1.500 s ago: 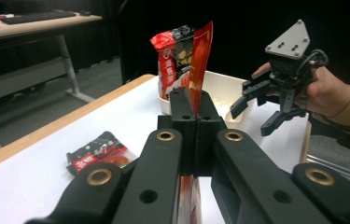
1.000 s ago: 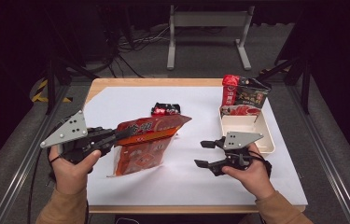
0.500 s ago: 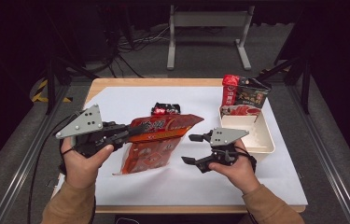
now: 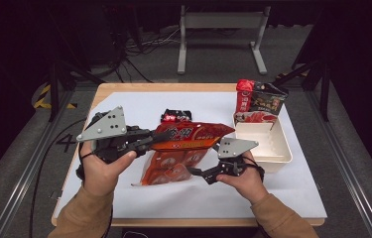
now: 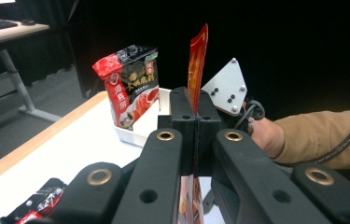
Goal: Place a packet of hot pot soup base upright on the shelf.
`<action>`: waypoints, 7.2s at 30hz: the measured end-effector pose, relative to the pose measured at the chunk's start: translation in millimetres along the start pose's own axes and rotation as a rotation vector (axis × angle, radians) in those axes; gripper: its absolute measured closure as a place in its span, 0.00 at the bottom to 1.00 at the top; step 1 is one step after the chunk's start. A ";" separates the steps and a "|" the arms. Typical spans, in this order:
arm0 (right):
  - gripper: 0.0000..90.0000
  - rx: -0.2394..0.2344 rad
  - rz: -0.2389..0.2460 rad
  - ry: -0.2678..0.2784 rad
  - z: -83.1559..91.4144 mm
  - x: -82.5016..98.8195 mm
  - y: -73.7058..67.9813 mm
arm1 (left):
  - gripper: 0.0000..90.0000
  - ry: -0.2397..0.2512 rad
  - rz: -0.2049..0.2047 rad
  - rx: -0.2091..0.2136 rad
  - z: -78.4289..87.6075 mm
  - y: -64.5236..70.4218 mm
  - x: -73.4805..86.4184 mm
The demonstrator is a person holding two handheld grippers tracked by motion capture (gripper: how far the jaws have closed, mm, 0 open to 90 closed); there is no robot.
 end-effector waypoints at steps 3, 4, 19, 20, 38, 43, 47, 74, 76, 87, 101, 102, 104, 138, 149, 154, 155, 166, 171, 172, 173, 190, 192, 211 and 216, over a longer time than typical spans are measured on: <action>0.23 -0.016 0.023 0.014 -0.7 0.1 -1.4 | 1.00 0.005 0.002 0.016 -4.4 2.1 -0.9; 0.23 -0.016 0.023 0.014 -0.7 0.1 -1.4 | 1.00 0.005 0.002 0.016 -4.4 2.1 -0.9; 0.24 -0.092 -0.064 0.045 -2.5 16.1 7.6 | 1.00 -0.013 -0.007 0.046 -22.2 8.4 1.5; 0.28 -0.105 -0.073 0.044 -1.5 15.3 6.2 | 1.00 -0.014 -0.009 0.045 -22.7 8.6 1.7; 0.72 -0.189 -0.037 -0.026 6.3 -0.1 -11.8 | 1.00 0.015 -0.005 0.049 -17.7 10.2 -3.5; 0.77 -0.191 -0.014 -0.048 10.9 -6.3 -13.8 | 1.00 0.026 -0.005 0.051 -15.5 9.3 -5.1; 0.77 -0.186 -0.003 -0.060 12.9 -8.6 -13.4 | 1.00 0.029 0.003 0.056 -14.8 9.0 -4.8; 0.78 -0.083 -0.042 -0.122 40.8 -20.9 3.0 | 0.64 0.048 0.071 -0.026 5.6 -12.5 8.8; 0.78 -0.065 -0.048 -0.123 45.0 -23.0 6.4 | 0.60 0.033 0.076 -0.034 7.0 -16.0 13.8; 0.78 0.047 -0.123 -0.164 75.2 -37.5 30.2 | 0.45 -0.045 0.095 -0.128 19.9 -35.8 49.1; 0.78 0.163 -0.178 -0.148 106.0 -55.2 55.3 | 0.33 -0.091 0.163 -0.249 49.4 -64.0 89.6; 0.78 0.171 -0.178 -0.148 107.6 -55.8 56.7 | 0.32 -0.095 0.159 -0.257 51.2 -66.0 91.5; 0.78 0.184 -0.178 -0.148 111.0 -56.8 59.6 | 0.31 -0.110 0.162 -0.275 54.1 -68.7 96.2; 0.78 0.410 -0.185 -0.140 172.9 -60.6 98.2 | 0.21 -0.226 0.253 -0.414 77.4 -111.0 160.9; 0.78 0.500 -0.174 -0.161 189.1 -52.9 109.5 | 0.20 -0.226 0.268 -0.418 79.1 -113.2 164.5; 0.78 0.535 -0.169 -0.167 196.3 -49.4 112.9 | 0.20 -0.226 0.270 -0.418 78.6 -113.5 165.7; 0.78 0.539 -0.176 -0.164 197.3 -48.5 113.3 | 0.20 -0.226 0.269 -0.418 79.0 -113.9 165.7; 0.78 0.590 -0.200 -0.158 204.6 -36.0 119.2 | 0.20 -0.229 0.287 -0.412 77.9 -114.2 168.2; 0.78 0.601 -0.208 -0.165 203.7 -29.6 120.6 | 0.20 -0.224 0.286 -0.413 78.3 -114.9 168.4; 0.78 0.602 -0.208 -0.164 203.4 -28.4 120.9 | 0.20 -0.225 0.291 -0.412 78.3 -114.5 168.6; 0.78 0.603 -0.214 -0.164 202.9 -27.2 120.8 | 0.20 -0.227 0.292 -0.411 78.5 -114.5 168.8; 0.78 0.619 -0.228 -0.152 196.6 0.9 125.5 | 0.22 -0.232 0.310 -0.397 77.0 -113.8 171.7; 0.78 0.619 -0.235 -0.154 195.3 4.7 125.9 | 0.21 -0.231 0.311 -0.397 77.4 -114.0 171.6; 0.78 0.589 -0.284 -0.203 187.2 27.8 128.2 | 0.20 -0.234 0.316 -0.406 77.1 -116.5 175.2; 0.78 0.568 -0.311 -0.221 183.2 32.5 128.4 | 0.19 -0.241 0.329 -0.404 76.2 -116.0 176.9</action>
Point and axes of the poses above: each handheld gripper's, and its own axes: z roughly backward along the jaws, x roughly out of its underside, y roughly to its right, the point moved 7 cm from there along -z, roughly forward along the jaws, and after that the axes turned 6 degrees about y, right-handed, at the moved point
